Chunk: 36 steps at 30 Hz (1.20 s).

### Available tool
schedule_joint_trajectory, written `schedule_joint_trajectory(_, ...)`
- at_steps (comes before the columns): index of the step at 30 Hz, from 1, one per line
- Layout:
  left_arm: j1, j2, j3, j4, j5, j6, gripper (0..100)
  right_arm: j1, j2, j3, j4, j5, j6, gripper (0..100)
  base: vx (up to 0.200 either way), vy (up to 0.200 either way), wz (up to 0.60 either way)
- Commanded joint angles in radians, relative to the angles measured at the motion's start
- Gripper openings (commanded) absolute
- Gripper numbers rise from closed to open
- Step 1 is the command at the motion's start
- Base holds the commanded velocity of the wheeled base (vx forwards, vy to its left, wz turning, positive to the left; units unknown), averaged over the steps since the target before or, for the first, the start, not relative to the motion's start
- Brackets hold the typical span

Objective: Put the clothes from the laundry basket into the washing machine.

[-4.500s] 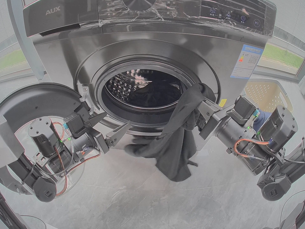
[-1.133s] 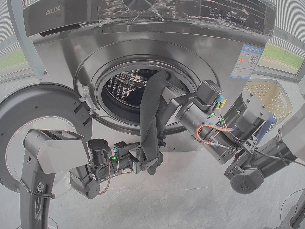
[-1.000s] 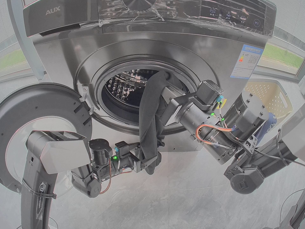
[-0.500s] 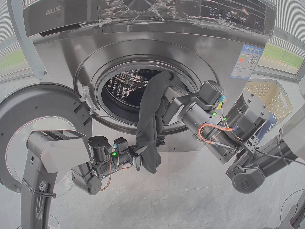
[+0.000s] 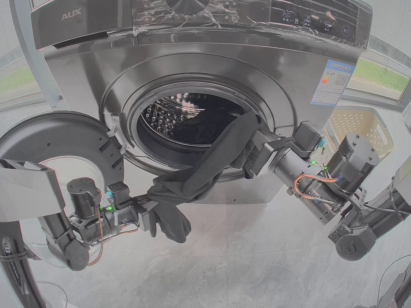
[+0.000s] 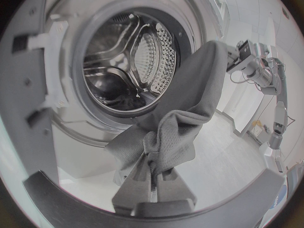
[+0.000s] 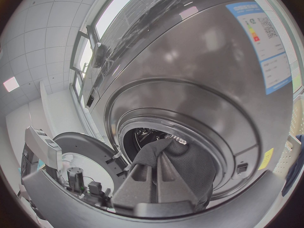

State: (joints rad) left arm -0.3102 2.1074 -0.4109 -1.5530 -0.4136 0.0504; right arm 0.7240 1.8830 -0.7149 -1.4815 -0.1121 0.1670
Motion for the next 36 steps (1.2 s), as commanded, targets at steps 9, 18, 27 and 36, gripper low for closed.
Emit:
schedule_joint_trajectory(9, -0.044, -0.245, 0.216, 0.001, -0.027, 0.045, 0, -0.011, -0.143, 0.121, -0.002, 0.005, 0.008, 0, 0.000, 0.000, 0.00)
schedule_joint_trajectory(18, -0.092, -0.136, 0.185, 0.001, -0.025, 0.052, 0, 0.017, -0.130, 0.109, -0.005, 0.005, 0.008, 0, 0.000, 0.000, 0.00)
schedule_joint_trajectory(27, -0.093, 0.043, -0.016, 0.001, -0.019, 0.037, 0, 0.041, -0.061, 0.089, -0.020, 0.008, -0.001, 0, 0.000, 0.000, 0.00)
schedule_joint_trajectory(36, -0.125, 0.057, -0.072, 0.002, -0.013, 0.017, 100, 0.044, -0.051, 0.086, -0.006, 0.009, -0.006, 0, 0.000, 0.000, 0.00)
